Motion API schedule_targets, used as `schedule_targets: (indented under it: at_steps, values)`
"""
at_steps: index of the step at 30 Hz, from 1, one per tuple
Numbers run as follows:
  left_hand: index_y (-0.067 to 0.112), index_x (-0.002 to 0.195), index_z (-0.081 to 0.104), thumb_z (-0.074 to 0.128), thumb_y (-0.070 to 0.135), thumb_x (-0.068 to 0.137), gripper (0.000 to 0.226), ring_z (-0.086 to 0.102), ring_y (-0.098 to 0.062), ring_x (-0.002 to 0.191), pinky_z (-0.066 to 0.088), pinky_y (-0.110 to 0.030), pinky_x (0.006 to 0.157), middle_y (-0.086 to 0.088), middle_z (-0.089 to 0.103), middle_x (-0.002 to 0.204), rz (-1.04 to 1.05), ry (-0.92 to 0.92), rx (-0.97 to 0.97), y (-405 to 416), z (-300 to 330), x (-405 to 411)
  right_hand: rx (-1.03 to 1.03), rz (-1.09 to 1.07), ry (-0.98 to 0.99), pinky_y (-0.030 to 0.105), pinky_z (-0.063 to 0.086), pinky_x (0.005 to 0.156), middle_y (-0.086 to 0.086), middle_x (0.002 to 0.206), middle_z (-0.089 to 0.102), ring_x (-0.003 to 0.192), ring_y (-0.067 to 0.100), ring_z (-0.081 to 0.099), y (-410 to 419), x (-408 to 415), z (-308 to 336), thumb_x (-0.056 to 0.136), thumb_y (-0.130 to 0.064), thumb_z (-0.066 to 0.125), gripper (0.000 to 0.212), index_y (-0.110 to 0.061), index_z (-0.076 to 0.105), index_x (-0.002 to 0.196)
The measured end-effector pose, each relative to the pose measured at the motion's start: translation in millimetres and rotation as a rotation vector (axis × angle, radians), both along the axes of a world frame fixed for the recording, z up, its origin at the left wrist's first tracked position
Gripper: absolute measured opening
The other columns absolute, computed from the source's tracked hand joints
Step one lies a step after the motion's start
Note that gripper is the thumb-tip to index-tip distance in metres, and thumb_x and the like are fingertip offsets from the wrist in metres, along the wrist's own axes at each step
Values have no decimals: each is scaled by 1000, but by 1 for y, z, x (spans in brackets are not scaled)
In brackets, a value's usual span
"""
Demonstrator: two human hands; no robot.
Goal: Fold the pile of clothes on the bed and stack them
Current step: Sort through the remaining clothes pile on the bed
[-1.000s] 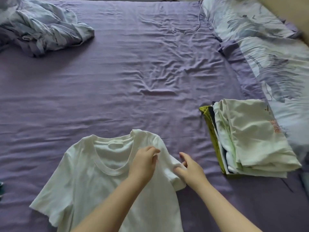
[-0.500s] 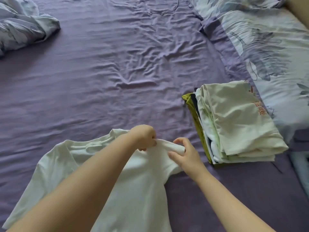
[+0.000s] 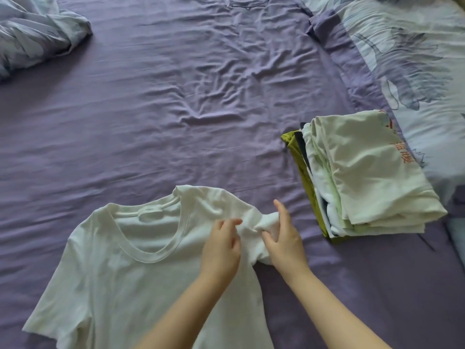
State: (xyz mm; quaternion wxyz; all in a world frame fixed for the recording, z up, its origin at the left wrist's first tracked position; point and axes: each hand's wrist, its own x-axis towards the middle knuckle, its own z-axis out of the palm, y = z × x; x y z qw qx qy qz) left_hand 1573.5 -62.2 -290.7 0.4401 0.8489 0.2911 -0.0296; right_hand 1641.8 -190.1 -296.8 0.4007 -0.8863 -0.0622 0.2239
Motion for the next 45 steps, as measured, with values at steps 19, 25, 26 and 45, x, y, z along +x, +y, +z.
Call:
schedule_targets:
  at_steps: [19,25,26,45]
  values:
    - [23,133,47,45,18,100,33,61,-9,76,49,-21,64,4,59,107,504,19,-640,42,12,-84,-328,596,-292,32,37,99,-2,161,5,136,19,37,63,-49,16,101,-26,34,59,-26,5,153]
    - [22,131,50,47,11,97,36,64,-18,87,52,-39,87,2,58,102,466,63,-409,90,14,-135,-643,654,-274,35,33,102,-2,161,0,129,24,34,75,-56,11,99,-25,33,60,-22,8,153]
    - [20,132,51,48,11,97,37,63,-23,93,50,-46,92,-1,58,106,467,67,-374,100,16,-144,-621,657,-285,35,34,102,-4,161,3,130,24,34,80,-57,13,99,-26,34,58,-24,12,153]
    - [15,107,64,63,35,86,29,54,-29,108,45,-34,87,-6,66,106,575,369,-55,232,13,-253,-369,1127,-355,34,41,95,-5,132,49,129,25,35,271,-152,18,99,-29,41,31,-22,57,124]
